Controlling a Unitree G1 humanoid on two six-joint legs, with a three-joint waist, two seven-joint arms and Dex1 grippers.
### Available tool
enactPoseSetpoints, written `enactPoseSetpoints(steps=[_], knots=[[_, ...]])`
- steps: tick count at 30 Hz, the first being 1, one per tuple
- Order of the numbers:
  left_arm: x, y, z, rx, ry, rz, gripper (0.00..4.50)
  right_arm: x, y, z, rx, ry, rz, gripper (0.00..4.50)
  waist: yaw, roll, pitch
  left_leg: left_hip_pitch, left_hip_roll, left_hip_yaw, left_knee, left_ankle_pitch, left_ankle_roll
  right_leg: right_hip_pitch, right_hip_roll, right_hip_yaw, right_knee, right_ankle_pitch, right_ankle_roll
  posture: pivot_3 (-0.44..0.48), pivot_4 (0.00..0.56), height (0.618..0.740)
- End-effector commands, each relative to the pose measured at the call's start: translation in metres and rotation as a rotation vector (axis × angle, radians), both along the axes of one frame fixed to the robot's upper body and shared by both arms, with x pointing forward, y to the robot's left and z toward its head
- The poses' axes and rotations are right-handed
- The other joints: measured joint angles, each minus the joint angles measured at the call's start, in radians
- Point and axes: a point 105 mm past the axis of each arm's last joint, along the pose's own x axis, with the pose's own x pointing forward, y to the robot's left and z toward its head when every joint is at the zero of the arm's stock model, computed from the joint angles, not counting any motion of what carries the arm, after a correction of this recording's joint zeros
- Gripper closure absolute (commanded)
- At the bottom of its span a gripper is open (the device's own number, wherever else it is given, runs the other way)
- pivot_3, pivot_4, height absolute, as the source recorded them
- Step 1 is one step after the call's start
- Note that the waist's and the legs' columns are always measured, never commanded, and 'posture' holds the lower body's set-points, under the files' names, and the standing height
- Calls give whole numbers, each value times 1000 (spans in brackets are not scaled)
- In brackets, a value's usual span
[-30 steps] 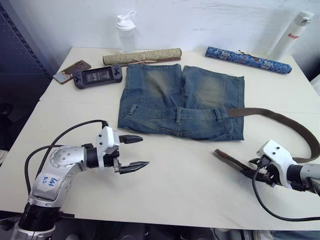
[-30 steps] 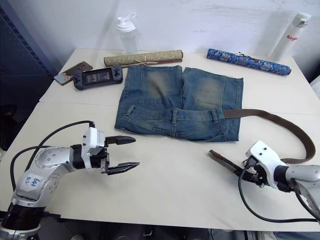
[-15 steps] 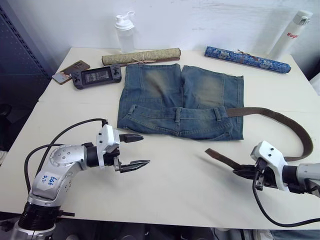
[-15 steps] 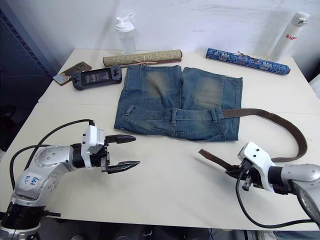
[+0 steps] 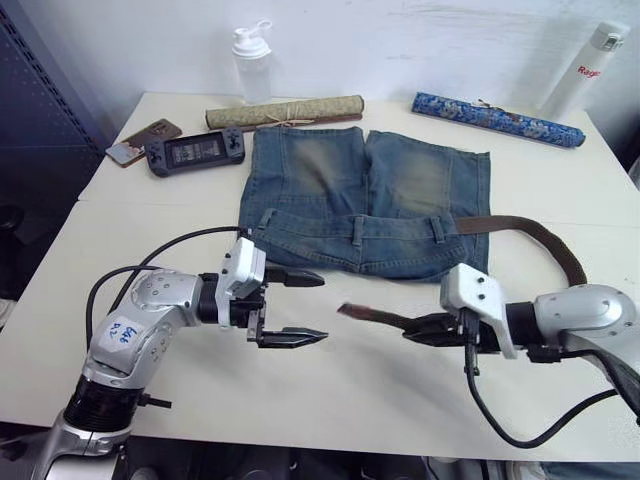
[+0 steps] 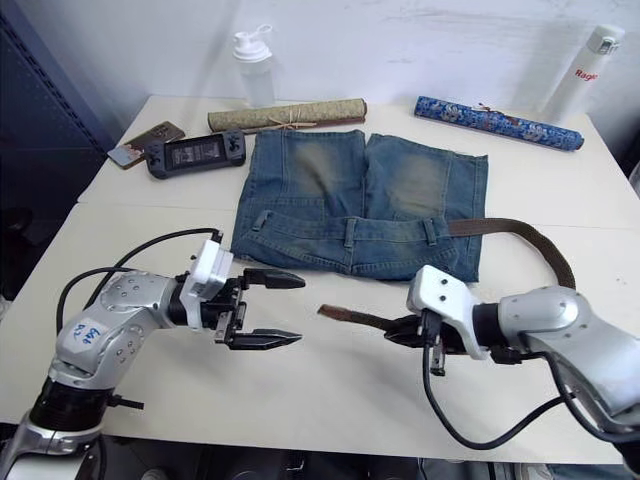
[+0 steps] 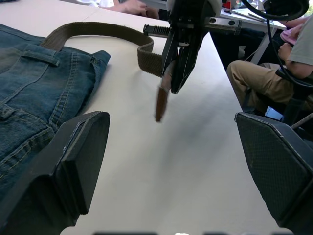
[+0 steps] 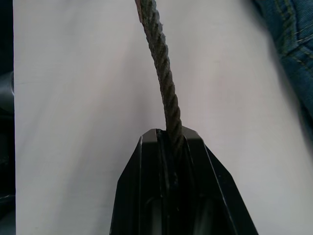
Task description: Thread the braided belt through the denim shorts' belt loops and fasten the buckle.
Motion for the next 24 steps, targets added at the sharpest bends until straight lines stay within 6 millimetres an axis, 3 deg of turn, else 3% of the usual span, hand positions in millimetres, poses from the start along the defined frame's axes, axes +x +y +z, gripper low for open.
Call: enactPoseSetpoints(steps=[1, 6, 9, 14, 17, 24], knots=[[0, -8, 6, -14, -20, -28, 0, -1, 10, 6, 5, -43, 30, 4441, -2, 0, 0, 0, 0, 0, 0, 0, 0, 0, 0, 0, 0, 0, 0, 0, 150, 717], [-1, -12, 7, -28, -5, -39, 0, 0, 13, 7, 7, -51, 32, 4441, -4, 0, 0, 0, 0, 0, 0, 0, 0, 0, 0, 0, 0, 0, 0, 0, 150, 717], [-2, -12, 5, -21, 5, -43, 910, 1, 14, 8, 9, -56, 28, 4500, -4, 0, 0, 0, 0, 0, 0, 0, 0, 0, 0, 0, 0, 0, 0, 0, 150, 717], [-2, -12, 2, -10, -5, -36, 3295, -1, 16, 9, 19, -53, 32, 4500, -4, 0, 0, 0, 0, 0, 0, 0, 0, 0, 0, 0, 0, 0, 0, 0, 150, 717], [-2, -12, 2, -6, -7, -36, 4302, -2, 17, 10, 20, -55, 33, 4500, -4, 0, 0, 0, 0, 0, 0, 0, 0, 0, 0, 0, 0, 0, 0, 0, 150, 717], [0, -14, -1, -1, -3, -26, 4438, -4, 20, 13, 38, -57, 46, 4500, -4, 0, 0, 0, 0, 0, 0, 0, 0, 0, 0, 0, 0, 0, 0, 0, 150, 717]])
